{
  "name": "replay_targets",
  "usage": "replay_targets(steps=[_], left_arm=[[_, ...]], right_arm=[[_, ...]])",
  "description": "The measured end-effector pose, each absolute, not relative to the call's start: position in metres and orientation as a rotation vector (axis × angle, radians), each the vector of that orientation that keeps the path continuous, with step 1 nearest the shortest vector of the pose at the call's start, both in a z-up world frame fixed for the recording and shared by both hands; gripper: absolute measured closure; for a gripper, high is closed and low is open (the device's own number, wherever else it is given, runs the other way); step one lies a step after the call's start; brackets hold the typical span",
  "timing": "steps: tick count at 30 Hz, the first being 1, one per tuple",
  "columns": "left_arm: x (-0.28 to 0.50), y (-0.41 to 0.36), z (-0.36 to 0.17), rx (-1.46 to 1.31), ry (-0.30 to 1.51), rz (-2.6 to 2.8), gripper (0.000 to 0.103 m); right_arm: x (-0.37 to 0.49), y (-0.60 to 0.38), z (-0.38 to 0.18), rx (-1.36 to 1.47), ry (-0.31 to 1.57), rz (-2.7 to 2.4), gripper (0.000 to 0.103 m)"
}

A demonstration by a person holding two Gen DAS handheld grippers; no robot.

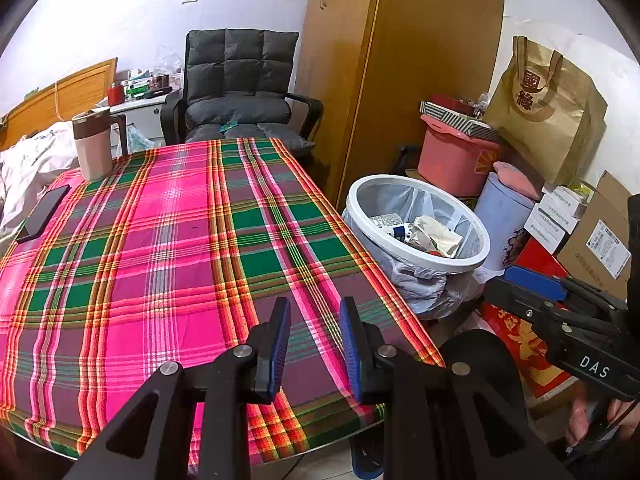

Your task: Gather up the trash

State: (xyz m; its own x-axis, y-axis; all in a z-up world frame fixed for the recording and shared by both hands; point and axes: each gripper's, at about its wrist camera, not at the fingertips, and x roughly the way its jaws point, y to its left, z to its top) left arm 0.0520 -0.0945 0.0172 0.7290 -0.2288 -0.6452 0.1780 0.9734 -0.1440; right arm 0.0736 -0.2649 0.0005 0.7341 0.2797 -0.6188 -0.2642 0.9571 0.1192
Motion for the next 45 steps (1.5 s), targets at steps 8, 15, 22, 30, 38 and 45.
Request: replay_targets(steps=[8,15,22,30,38,45], left_arm=[[0.0498,-0.0915,0.0178,-0.081,0.714,-0.220,0.078],[0.0490,-0.0924,0.0180,-0.075,0.717,-0.213,0.078],[0.0488,-0.0925,0.0170,-0.072,0.721,-0.205,0.078],[0.0482,-0.0899,0.0155,-0.065,0.723,-0.189,0.078],[0.0462,-0.0896,0.0129,-0.050,0.725,-0.180,0.078],[0.0466,-0.0904,0.0091,-0.035,0.739,-0.178,0.078]], right_arm=[[0.0741,-0.2638,-0.0010,0.017,0.690,0.301,0.056],[0.0736,-0.2621,-0.0014,0.016,0.693,0.301,0.056],[0.0749,-0.2610,-0.0028,0.014,0.699,0.303,0.056],[0.0755,-0.2595,-0.0041,0.010,0.705,0.306,0.056],[0.0756,-0.2593,-0.0055,0.010,0.709,0.308,0.056],[0.0763,-0.2576,-0.0073,0.009,0.715,0.310,0.056]])
